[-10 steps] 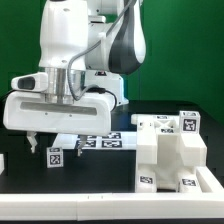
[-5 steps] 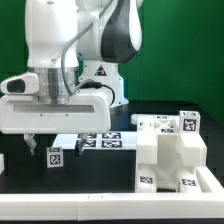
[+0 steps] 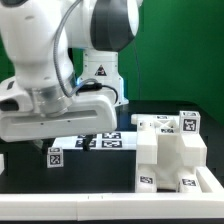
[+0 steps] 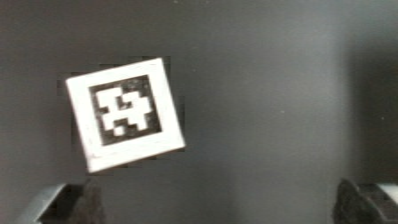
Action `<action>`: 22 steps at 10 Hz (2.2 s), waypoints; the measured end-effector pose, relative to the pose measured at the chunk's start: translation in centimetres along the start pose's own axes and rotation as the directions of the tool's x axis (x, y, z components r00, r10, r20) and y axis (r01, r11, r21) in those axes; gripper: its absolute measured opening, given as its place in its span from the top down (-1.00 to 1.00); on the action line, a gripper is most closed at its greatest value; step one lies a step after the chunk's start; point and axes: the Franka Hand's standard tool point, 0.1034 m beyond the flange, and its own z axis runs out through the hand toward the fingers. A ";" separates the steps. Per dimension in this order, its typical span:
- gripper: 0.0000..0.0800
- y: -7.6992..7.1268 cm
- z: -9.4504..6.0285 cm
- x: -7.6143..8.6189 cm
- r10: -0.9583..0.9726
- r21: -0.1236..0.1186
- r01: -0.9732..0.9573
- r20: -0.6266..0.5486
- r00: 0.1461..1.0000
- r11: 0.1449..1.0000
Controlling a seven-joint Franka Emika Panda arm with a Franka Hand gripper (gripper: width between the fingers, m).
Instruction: Assemble chair
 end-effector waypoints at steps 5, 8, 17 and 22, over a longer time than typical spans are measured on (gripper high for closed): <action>-0.62 0.4 1.2 -0.4 0.018 -0.004 -0.017 0.351 0.936 1.000; -0.62 0.8 2.1 -0.6 0.023 -0.014 -0.019 0.369 0.929 1.000; 0.30 0.8 4.1 -2.0 0.073 -0.020 -0.072 0.481 0.874 0.997; 0.30 -1.9 0.3 -2.5 0.038 -0.020 -0.033 0.324 0.945 0.999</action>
Offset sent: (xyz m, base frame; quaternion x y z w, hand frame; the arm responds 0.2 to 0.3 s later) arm -0.0014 0.0068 -0.0021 0.0388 -0.2368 0.1252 0.9627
